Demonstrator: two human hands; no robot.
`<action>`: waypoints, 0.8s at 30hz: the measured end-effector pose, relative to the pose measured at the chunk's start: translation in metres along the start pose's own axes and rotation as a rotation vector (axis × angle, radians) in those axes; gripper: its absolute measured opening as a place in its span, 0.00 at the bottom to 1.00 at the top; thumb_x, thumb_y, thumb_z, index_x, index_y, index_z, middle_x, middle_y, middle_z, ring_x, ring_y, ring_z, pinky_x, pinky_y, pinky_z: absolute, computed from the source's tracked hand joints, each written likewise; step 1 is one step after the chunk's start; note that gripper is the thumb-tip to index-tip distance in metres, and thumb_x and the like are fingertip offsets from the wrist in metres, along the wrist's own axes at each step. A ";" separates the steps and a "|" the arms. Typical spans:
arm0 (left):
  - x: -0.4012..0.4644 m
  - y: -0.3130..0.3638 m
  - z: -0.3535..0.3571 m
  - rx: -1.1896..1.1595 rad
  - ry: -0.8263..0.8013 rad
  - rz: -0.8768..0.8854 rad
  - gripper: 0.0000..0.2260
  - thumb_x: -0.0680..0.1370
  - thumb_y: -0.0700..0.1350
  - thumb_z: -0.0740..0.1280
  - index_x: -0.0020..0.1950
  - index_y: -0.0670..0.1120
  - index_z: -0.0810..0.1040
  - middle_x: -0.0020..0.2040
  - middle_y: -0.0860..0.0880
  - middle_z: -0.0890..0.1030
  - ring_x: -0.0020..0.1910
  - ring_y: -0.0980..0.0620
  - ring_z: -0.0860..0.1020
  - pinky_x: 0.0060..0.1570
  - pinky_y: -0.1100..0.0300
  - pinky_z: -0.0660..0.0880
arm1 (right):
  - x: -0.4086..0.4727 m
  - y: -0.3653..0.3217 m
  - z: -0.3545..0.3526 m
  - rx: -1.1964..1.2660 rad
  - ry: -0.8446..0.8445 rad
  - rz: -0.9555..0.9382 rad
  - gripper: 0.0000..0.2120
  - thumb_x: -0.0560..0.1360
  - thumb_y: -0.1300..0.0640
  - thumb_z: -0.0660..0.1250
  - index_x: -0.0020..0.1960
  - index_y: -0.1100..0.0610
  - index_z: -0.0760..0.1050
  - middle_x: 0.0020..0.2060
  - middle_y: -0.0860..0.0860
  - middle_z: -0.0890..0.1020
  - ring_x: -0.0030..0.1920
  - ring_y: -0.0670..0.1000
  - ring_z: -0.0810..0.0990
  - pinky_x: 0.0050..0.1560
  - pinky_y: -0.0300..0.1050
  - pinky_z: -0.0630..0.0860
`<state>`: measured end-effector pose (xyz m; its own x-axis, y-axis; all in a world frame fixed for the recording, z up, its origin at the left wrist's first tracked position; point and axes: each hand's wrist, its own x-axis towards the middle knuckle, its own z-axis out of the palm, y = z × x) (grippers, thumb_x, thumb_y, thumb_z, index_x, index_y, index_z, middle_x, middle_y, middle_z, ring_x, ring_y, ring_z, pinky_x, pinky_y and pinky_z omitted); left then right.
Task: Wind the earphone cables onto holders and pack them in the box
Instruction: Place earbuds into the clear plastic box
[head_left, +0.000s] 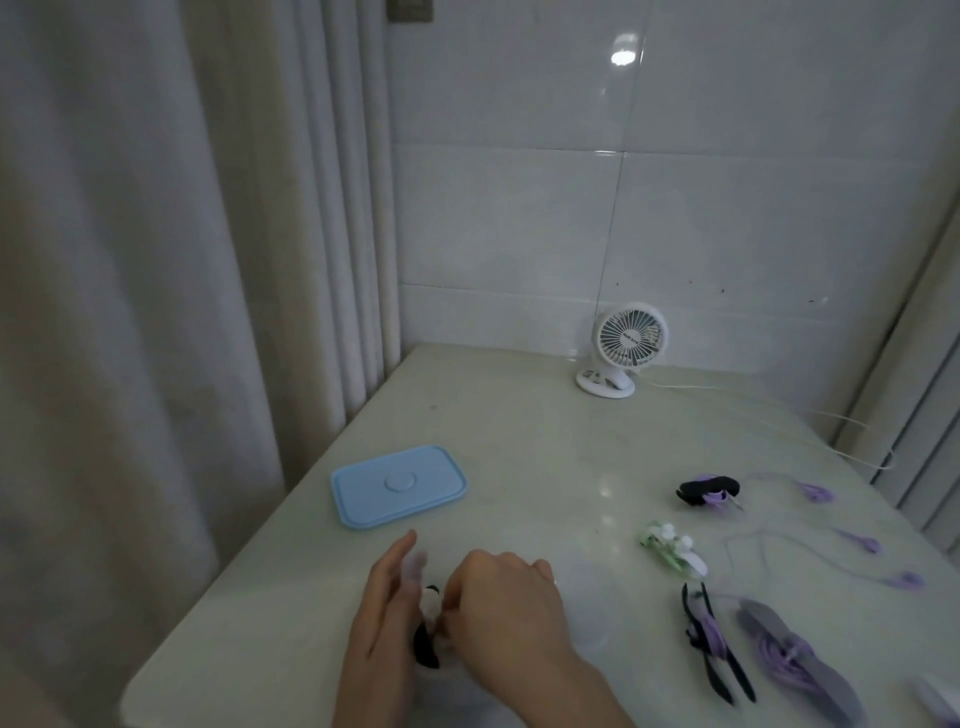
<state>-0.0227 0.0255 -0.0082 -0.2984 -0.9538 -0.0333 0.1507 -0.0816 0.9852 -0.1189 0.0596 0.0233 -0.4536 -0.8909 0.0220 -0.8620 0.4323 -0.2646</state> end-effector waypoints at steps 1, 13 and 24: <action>0.001 -0.002 -0.001 0.028 -0.009 0.007 0.10 0.78 0.49 0.66 0.58 0.58 0.79 0.58 0.59 0.80 0.58 0.56 0.77 0.55 0.64 0.69 | 0.000 0.000 -0.001 0.004 -0.013 0.002 0.13 0.73 0.49 0.65 0.55 0.52 0.79 0.54 0.53 0.82 0.60 0.56 0.76 0.62 0.52 0.64; 0.007 -0.012 -0.001 0.135 -0.083 0.106 0.09 0.81 0.48 0.61 0.56 0.62 0.75 0.42 0.66 0.83 0.47 0.69 0.79 0.44 0.78 0.69 | -0.036 0.110 -0.086 0.414 0.353 0.127 0.04 0.69 0.59 0.74 0.40 0.51 0.85 0.31 0.44 0.85 0.34 0.39 0.82 0.37 0.29 0.73; 0.025 -0.019 0.019 0.213 -0.080 0.120 0.12 0.80 0.49 0.62 0.64 0.57 0.75 0.58 0.55 0.81 0.60 0.53 0.78 0.55 0.61 0.72 | -0.055 0.183 -0.053 -0.086 0.239 0.390 0.14 0.71 0.40 0.68 0.51 0.45 0.80 0.44 0.44 0.84 0.53 0.49 0.75 0.48 0.45 0.61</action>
<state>-0.0506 0.0090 -0.0251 -0.3657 -0.9263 0.0907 -0.0101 0.1013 0.9948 -0.2633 0.1953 0.0246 -0.7781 -0.6071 0.1612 -0.6280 0.7475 -0.2163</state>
